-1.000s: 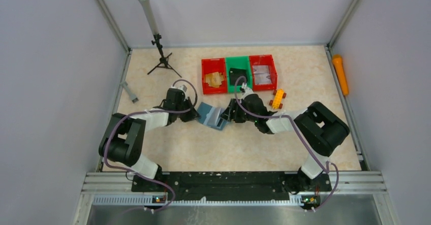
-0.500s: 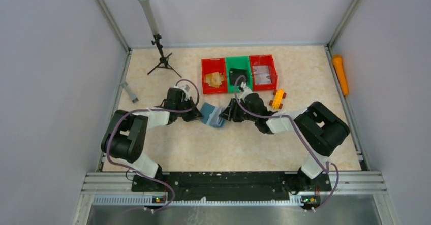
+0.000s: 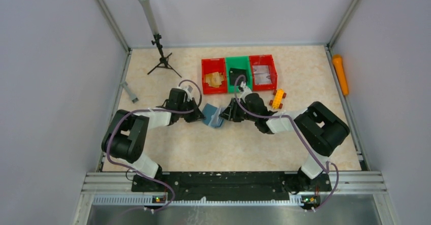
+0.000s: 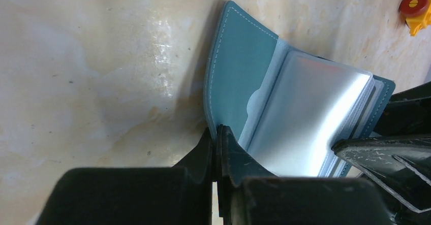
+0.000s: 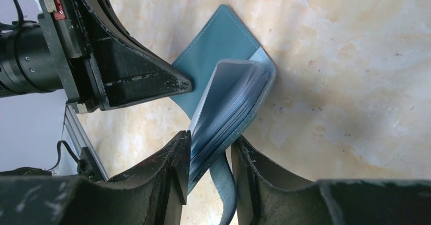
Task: Take the credit cards out of the card holder
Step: Remove the credit card from the card holder.
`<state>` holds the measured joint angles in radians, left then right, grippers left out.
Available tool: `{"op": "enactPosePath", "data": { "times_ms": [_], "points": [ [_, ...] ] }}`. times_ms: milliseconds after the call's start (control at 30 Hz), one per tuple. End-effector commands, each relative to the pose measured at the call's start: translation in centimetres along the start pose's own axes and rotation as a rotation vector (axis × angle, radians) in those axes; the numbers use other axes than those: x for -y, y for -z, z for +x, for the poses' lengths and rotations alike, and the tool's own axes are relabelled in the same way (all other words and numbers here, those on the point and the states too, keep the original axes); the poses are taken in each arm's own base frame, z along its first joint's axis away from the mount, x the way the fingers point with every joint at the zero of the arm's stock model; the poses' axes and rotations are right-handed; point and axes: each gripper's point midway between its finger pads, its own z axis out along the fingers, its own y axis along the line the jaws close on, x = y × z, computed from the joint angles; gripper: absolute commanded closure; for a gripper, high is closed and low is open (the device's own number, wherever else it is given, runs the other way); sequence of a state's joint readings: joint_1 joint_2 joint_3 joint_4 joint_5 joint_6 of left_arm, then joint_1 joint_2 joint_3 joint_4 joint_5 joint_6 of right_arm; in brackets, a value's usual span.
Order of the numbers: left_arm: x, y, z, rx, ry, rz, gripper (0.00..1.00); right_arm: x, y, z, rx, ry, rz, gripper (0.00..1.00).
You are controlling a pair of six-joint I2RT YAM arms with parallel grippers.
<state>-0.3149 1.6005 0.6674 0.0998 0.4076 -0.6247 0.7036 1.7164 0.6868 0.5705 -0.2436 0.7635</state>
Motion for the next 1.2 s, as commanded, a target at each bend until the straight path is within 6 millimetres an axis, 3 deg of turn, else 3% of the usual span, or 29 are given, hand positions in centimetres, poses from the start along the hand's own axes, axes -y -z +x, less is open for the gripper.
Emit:
{"op": "enactPosePath", "data": {
  "times_ms": [0,233,500,633,933,1167],
  "points": [
    [1.1,-0.4,1.7,-0.067,-0.05,0.034,0.99,-1.0,-0.3,-1.3,0.04,0.024,-0.044,0.64],
    [2.4,0.2,1.5,-0.029,-0.127,0.029,0.82,0.4,-0.7,-1.0,0.02,0.021,0.028,0.67],
    [4.2,1.3,1.3,0.014,-0.183,0.104,0.43,0.1,-0.5,-1.3,0.024,0.035,0.022,0.74],
    [5.0,1.7,1.5,0.019,-0.203,0.154,0.3,-0.1,-0.4,-1.4,0.027,0.037,0.016,0.74],
    [4.2,0.5,2.0,-0.027,-0.202,0.093,0.18,-1.6,-0.1,-1.6,0.042,0.049,-0.065,0.77],
    [4.6,0.2,2.5,-0.041,-0.23,0.096,0.06,-2.6,0.4,-1.9,0.059,0.057,-0.111,0.77]
  ]
}}
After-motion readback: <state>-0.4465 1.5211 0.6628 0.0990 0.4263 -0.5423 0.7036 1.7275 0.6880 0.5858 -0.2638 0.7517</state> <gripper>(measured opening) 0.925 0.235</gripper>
